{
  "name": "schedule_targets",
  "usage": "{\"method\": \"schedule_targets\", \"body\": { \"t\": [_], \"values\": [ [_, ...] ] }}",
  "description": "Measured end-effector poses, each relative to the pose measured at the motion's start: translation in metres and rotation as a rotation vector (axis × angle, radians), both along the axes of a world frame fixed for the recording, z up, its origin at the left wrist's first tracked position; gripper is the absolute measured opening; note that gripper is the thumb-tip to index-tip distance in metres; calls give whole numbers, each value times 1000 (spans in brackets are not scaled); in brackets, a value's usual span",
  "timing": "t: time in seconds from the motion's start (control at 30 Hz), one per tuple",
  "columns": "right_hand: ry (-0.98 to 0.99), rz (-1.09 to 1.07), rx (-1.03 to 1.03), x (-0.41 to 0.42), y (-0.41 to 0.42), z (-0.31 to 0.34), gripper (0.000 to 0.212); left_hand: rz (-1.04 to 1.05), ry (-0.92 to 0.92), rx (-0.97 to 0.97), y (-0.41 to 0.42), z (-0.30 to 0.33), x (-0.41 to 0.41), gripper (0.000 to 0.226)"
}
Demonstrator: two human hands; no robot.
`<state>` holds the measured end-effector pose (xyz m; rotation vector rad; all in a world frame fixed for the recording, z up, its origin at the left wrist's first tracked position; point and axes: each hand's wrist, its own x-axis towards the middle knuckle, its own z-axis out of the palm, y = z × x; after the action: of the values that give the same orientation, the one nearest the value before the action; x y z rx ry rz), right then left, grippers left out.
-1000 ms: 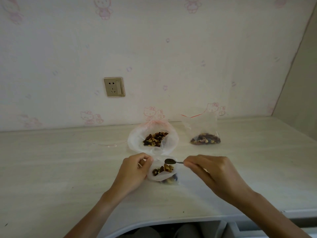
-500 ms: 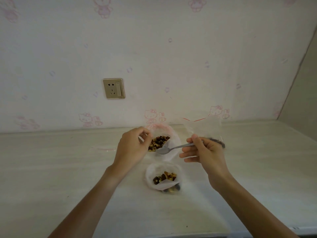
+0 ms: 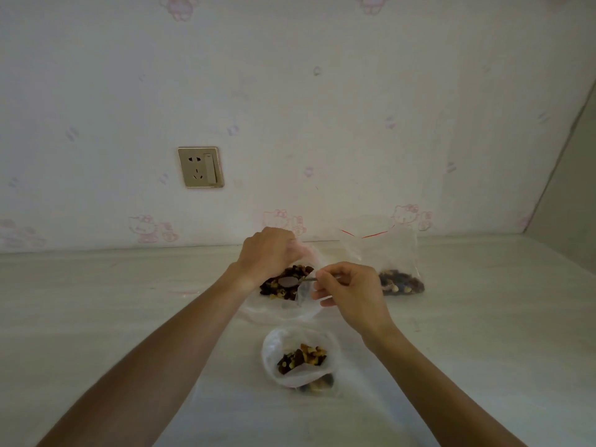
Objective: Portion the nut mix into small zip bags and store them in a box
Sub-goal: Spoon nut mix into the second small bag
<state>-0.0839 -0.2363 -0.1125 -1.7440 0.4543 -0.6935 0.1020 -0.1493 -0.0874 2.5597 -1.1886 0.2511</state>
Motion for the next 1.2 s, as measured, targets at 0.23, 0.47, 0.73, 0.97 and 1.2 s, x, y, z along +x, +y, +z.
{"method": "schedule_targets", "body": {
  "t": [0.23,0.47,0.73,0.97,1.2],
  "values": [
    [21,4,-183,-9,-13,8,11,96,47,-205,6,-1,12,45],
    [50,43,-257,-11,-15,10,22,156,207,-326,20,-8,18,36],
    [73,36,-167,10,-5,-14,19,3,196,-395,27,-16,11,45],
    [24,1,-53,19,3,-25,13,-112,156,-400,34,-20,8,23],
    [42,20,97,17,3,-27,13,-158,208,-441,38,-22,13,26]
  ]
}}
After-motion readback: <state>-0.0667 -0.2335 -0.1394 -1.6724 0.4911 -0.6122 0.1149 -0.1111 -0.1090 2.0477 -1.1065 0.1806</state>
